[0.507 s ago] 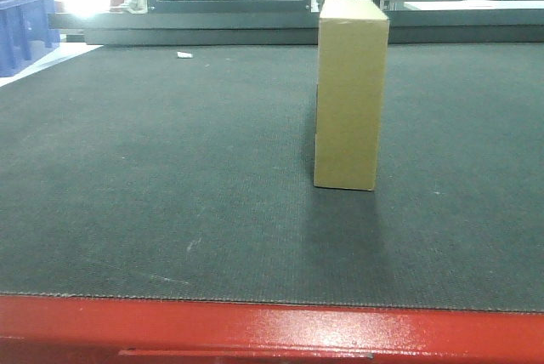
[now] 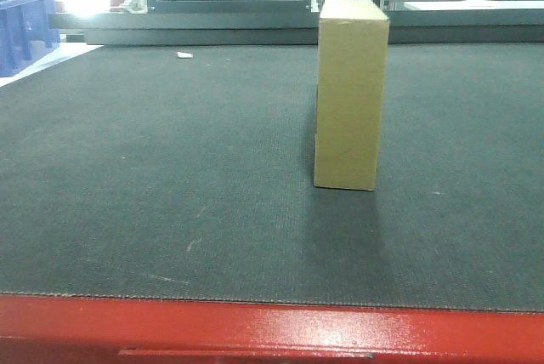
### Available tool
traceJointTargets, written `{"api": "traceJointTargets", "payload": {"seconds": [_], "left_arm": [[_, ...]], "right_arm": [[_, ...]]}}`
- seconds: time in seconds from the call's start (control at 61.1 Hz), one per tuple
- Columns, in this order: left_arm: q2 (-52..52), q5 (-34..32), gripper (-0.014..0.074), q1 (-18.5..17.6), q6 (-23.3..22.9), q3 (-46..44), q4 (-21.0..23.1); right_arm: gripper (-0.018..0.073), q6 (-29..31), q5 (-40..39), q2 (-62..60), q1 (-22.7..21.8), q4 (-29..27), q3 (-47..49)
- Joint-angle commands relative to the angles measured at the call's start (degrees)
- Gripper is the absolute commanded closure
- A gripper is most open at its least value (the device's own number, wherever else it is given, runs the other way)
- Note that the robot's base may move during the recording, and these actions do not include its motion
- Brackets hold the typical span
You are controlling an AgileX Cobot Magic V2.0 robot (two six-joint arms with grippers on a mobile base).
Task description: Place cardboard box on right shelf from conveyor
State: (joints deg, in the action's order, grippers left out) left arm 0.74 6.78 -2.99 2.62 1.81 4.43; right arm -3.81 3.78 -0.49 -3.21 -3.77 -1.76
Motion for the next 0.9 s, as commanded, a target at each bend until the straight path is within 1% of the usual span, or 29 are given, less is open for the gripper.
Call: {"api": "traceJointTargets", "payload": {"seconds": [0.0, 0.229, 0.294, 0.376, 0.425, 0.491, 0.589, 0.671, 0.736, 0.769, 0.883], "left_arm": [[0.8, -5.0, 0.0712, 0.0, 0.0, 0.4, 0.3], [0.8, -5.0, 0.0712, 0.0, 0.0, 0.4, 0.3], [0.8, -5.0, 0.0712, 0.0, 0.0, 0.4, 0.3], [0.8, -5.0, 0.0713, 0.0, 0.0, 0.4, 0.3], [0.8, -5.0, 0.0713, 0.0, 0.0, 0.4, 0.3], [0.8, -5.0, 0.0713, 0.0, 0.0, 0.4, 0.3], [0.8, -5.0, 0.0713, 0.0, 0.0, 0.4, 0.3], [0.8, -5.0, 0.0713, 0.0, 0.0, 0.4, 0.3], [0.8, -5.0, 0.0713, 0.0, 0.0, 0.4, 0.3], [0.8, -5.0, 0.0713, 0.0, 0.0, 0.4, 0.3], [0.8, -5.0, 0.0713, 0.0, 0.0, 0.4, 0.3]], "right_arm": [[0.0494, 0.6, -4.8, -1.2, -0.3, -0.1, 0.3], [0.0494, 0.6, -5.9, -1.2, -0.3, -0.1, 0.3], [0.0494, 0.5, -8.3, -1.2, -0.3, -0.1, 0.3], [0.0494, 0.5, -14.3, -1.2, -0.3, -0.1, 0.5], [0.0494, 0.5, -16.3, -1.2, -0.3, -0.1, 1.4], [0.0494, 0.5, -15.1, -1.0, -0.3, -0.1, 4.2], [0.0494, 0.5, -9.4, 1.0, -0.3, -0.1, 10.8], [0.0476, 0.5, -8.3, 4.7, -0.3, -0.1, 15.6], [0.0412, 0.5, -8.2, 9.3, -0.2, -0.1, 19.7], [0.0358, 0.5, -8.2, 11.8, -0.1, -0.1, 21.6], [0.0112, 0.5, -7.9, 20.9, 1.6, 0.3, 27.3]]}}
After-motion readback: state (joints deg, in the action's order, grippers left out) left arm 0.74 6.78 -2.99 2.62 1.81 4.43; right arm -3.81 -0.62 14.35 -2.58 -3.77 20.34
